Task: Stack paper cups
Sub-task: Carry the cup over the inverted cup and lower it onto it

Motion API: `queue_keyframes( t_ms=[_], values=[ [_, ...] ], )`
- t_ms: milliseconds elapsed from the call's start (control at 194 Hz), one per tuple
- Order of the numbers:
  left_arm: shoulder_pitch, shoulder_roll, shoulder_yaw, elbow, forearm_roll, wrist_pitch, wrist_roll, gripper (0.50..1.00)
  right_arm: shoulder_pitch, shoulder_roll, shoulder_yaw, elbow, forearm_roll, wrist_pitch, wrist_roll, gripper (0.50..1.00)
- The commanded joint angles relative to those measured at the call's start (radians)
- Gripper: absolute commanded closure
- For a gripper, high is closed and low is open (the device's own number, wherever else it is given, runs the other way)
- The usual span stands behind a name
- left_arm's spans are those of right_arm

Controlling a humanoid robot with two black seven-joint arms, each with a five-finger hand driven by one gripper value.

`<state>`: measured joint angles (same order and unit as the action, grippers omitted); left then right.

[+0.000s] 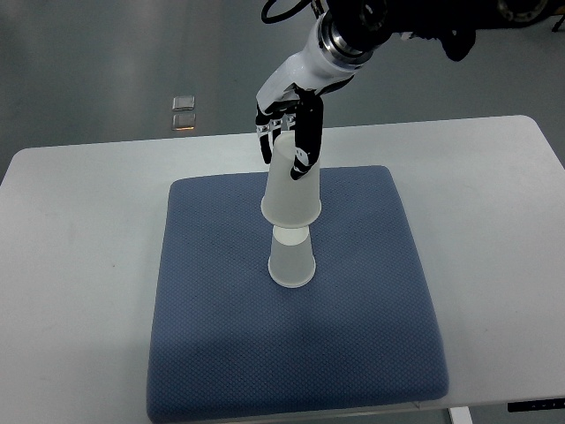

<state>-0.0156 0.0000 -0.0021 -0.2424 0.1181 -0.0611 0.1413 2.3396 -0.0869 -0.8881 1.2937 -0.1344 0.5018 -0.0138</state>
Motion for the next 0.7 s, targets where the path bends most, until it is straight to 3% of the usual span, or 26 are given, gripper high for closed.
queue_keyframes(
  t_ms=[0, 695],
  values=[
    [0.000, 0.000, -0.001, 0.002, 0.000, 0.000, 0.000, 0.500, -0.022, 0.021, 0.000, -0.008, 0.006, -0.022, 0.000, 0.826],
    [0.000, 0.000, -0.002, 0.006, 0.000, 0.000, 0.000, 0.500, -0.089, 0.058, -0.003, -0.019, 0.007, -0.083, 0.000, 0.812]
  ],
)
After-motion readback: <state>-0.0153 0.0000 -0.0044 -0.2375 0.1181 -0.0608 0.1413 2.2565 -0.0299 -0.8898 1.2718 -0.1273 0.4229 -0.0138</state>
